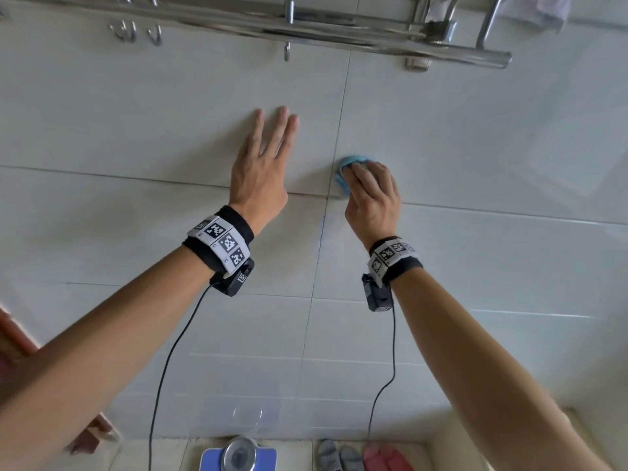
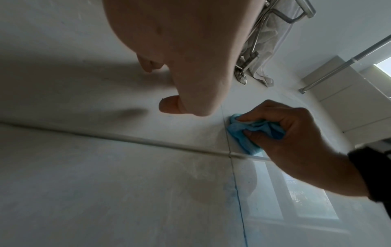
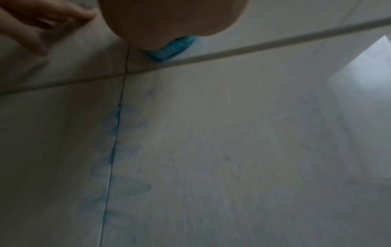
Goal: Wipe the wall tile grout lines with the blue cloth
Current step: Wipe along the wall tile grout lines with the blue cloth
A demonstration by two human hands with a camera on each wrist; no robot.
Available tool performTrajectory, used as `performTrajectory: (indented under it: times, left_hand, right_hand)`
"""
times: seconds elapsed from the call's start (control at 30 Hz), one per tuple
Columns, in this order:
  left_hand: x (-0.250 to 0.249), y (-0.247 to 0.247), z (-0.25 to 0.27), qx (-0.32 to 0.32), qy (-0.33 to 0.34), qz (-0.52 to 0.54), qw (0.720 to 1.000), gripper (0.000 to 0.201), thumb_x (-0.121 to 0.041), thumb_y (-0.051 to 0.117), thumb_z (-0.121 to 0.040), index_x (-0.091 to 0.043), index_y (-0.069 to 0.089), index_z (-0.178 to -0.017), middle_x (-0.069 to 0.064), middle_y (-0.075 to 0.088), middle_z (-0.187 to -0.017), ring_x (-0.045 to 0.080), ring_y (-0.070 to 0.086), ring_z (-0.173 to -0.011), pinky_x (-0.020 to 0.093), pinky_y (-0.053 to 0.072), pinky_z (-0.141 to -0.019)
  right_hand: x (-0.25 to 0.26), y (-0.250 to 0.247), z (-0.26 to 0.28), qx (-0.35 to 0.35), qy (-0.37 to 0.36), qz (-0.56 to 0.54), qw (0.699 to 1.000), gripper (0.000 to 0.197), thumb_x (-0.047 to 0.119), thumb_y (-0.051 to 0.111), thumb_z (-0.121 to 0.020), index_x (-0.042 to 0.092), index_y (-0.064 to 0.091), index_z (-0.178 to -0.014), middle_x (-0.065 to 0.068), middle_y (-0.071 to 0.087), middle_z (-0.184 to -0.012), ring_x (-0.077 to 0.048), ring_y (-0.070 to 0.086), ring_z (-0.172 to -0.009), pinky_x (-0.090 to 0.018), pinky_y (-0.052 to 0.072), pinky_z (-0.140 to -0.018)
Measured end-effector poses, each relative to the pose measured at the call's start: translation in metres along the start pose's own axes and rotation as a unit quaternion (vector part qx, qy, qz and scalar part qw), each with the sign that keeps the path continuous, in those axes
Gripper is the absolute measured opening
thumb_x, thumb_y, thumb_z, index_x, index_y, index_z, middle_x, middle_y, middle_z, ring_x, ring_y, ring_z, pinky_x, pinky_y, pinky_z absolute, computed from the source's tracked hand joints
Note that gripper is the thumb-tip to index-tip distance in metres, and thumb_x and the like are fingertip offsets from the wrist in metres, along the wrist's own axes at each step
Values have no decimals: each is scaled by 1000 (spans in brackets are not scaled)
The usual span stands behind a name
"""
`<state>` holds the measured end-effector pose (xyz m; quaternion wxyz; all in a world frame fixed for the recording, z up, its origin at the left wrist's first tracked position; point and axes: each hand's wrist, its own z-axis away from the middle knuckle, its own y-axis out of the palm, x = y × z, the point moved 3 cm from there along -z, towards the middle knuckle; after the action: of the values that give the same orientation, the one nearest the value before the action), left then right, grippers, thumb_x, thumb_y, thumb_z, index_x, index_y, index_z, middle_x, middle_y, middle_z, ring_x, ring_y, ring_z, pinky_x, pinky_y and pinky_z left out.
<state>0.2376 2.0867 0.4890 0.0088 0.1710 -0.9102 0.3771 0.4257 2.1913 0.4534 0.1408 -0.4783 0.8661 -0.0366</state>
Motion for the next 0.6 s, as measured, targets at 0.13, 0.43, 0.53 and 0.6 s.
performTrajectory:
  times: [0.13, 0.43, 0.53, 0.6]
  left_hand:
    - [-2, -1, 4, 19, 7, 1, 1000, 102, -6, 60, -83, -15, 4, -167, 4, 5, -176, 42, 5, -160, 45, 22, -128]
    - [-4, 2, 11, 29, 6, 8, 1000, 104, -4, 58, -81, -17, 2, -168, 0, 3, -176, 40, 3, -160, 42, 21, -128]
    - [-8, 8, 15, 22, 1, 15, 1000, 103, -1, 56, -81, -18, 4, -168, 1, 4, -176, 40, 3, -160, 41, 22, -128]
    - [-10, 10, 18, 19, 0, 16, 1000, 103, 0, 55, -80, -18, 4, -168, 1, 4, -176, 40, 4, -161, 41, 22, -128]
  right_hand:
    - [16, 7, 30, 57, -34, -9, 998, 37, -15, 60, -86, 3, 76, -114, -9, 73, -113, -36, 65, -108, -49, 52, -100]
    - [-3, -30, 31, 63, 229, 9, 971, 35, -7, 59, -85, 10, 76, -111, 0, 69, -117, -31, 56, -105, -35, 52, -69]
    - [2, -25, 36, 54, 272, 0, 961, 37, -5, 57, -88, 12, 76, -114, 2, 67, -123, -28, 53, -107, -30, 48, -70]
    - [9, -20, 40, 31, 329, -11, 944, 38, -6, 56, -88, 13, 77, -114, 2, 67, -123, -27, 53, -108, -26, 45, -73]
